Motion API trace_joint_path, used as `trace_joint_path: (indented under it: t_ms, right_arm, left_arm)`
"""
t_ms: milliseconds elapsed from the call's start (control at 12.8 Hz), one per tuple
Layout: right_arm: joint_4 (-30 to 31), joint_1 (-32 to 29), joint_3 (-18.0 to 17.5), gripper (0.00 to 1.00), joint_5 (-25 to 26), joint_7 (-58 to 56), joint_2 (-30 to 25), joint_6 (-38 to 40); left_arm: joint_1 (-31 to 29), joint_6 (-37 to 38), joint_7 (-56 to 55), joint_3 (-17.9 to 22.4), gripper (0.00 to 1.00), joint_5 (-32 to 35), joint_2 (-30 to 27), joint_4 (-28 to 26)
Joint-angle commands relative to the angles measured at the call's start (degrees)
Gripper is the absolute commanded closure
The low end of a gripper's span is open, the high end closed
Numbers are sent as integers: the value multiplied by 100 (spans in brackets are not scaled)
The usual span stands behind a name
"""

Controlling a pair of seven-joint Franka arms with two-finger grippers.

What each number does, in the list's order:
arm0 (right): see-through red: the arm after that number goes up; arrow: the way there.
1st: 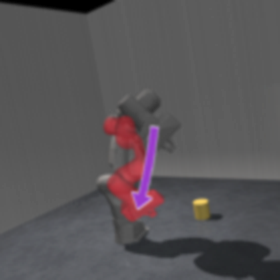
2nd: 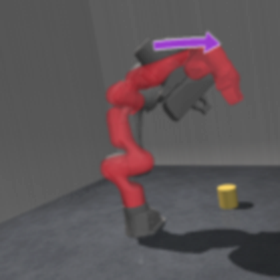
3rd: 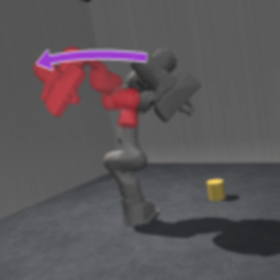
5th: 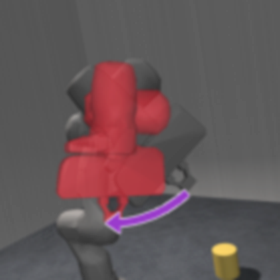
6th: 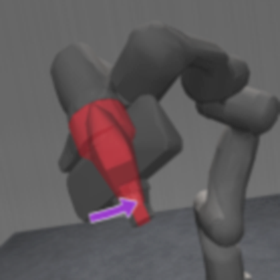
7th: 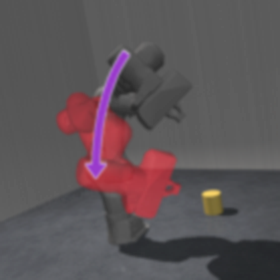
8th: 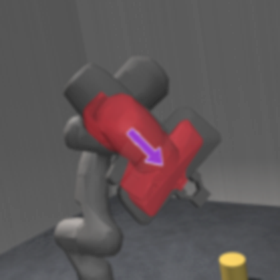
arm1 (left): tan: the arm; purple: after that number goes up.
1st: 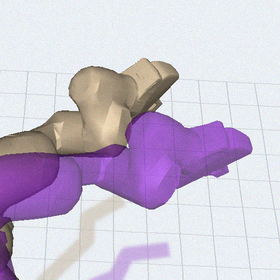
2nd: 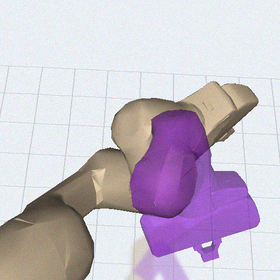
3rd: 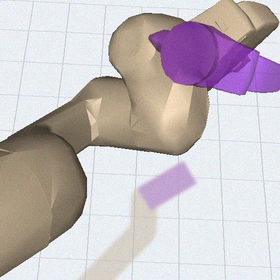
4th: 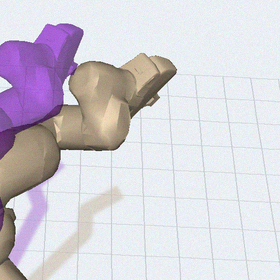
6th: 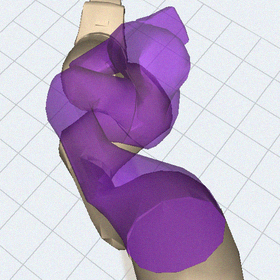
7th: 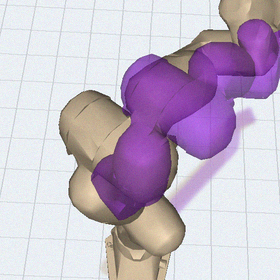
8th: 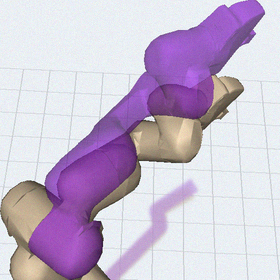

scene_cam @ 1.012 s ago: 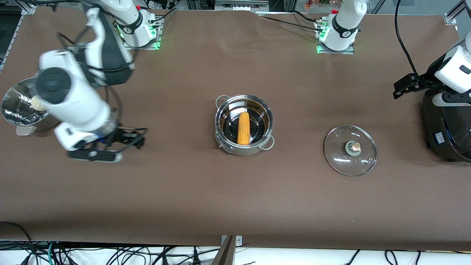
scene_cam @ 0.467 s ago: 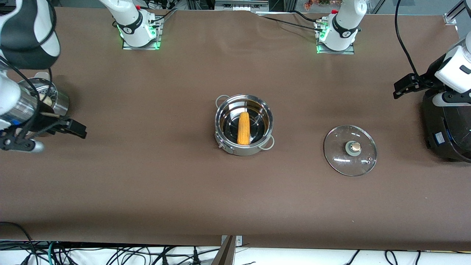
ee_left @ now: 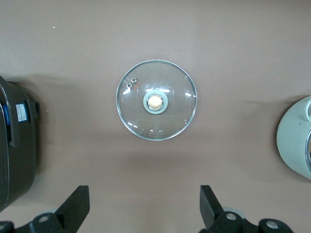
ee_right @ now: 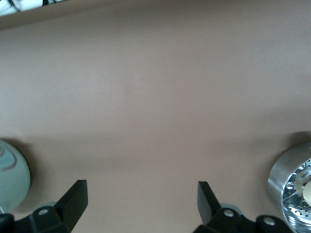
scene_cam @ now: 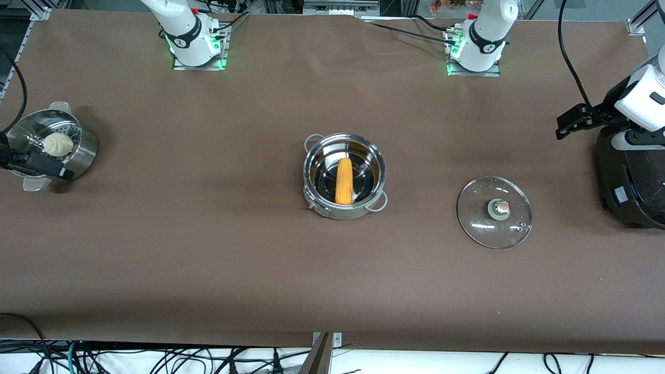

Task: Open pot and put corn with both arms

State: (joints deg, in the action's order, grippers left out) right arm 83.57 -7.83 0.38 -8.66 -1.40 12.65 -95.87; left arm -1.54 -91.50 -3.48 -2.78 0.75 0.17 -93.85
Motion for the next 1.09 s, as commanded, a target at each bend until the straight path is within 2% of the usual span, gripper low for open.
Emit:
trace_joint_path:
  t_ms: [0,156,311,467,1012]
  right_arm:
    - [502,36,67,0,-75,-160,-553,452]
    - [441,236,217,0,126,-194,-553,455]
    - [440,640,200,0,863,-81,-702,508]
    - [441,686,147,0,936,384,-808,770]
    - [484,387,-46,0,928,298,-773,736]
  left_arm:
    - [-30,97,5,-3,0,-57,-8,77]
    - [-30,97,5,-3,0,-57,-8,77]
    - [-30,97,5,-3,0,-57,-8,77]
    - [-30,97,5,-3,0,-57,-8,77]
    - [-30,97,5,-3,0,-57,0,77]
